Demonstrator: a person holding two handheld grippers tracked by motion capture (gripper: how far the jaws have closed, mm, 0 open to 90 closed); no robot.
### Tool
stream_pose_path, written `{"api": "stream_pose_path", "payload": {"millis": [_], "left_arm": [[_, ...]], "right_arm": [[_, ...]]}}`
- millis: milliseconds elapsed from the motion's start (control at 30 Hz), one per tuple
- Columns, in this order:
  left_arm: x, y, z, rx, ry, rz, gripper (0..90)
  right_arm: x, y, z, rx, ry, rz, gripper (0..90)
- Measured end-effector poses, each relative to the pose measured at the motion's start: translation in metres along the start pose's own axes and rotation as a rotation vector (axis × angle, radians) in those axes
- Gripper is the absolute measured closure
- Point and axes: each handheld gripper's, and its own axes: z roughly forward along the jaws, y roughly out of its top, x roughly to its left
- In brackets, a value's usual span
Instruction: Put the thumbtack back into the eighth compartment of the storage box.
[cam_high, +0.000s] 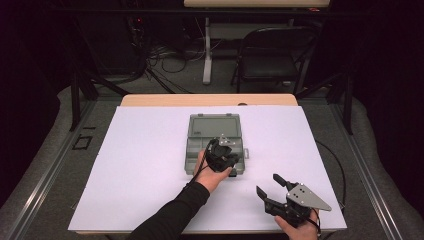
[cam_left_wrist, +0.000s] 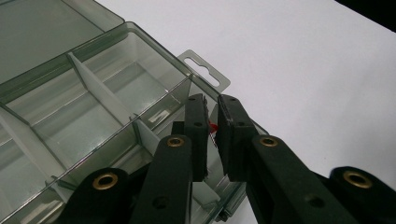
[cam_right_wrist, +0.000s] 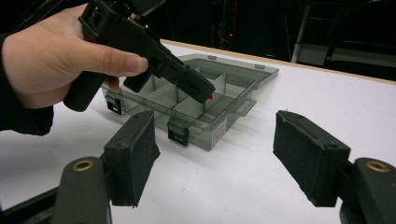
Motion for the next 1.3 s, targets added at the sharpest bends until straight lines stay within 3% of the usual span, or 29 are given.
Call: {"api": "stream_pose_path", "payload": {"millis": [433, 633, 867, 967, 1167, 1300], "left_arm": [[0.004, -0.002, 0.0, -0.004, 0.003, -0.015, 81.3], [0.005, -0.004, -0.002, -0.015, -0.019, -0.022, 71.4], [0.008, -0.003, -0.011, -0.072, -0.014, -0.016, 53.8], [0.009, -0.003, -0.017, -0.1, -0.035, -0.007, 50.3], [0.009, -0.005, -0.032, -0.144, -0.024, 0.015, 39.1], [0.01, -0.007, -0.041, -0.155, -0.022, 0.009, 36.0]], "right_arm": [[0.0, 0.0, 0.0, 0.0, 0.002, 0.003, 29.4], [0.0, 0.0, 0.001, 0.0, 0.001, 0.003, 29.4], [-0.001, -0.001, 0.002, -0.002, 0.0, 0.006, 29.4], [-0.002, -0.001, 0.002, -0.002, 0.002, 0.007, 29.4], [-0.001, 0.0, 0.002, 0.0, 0.001, 0.008, 29.4], [-0.001, 0.0, 0.001, 0.0, 0.0, 0.008, 29.4]]}}
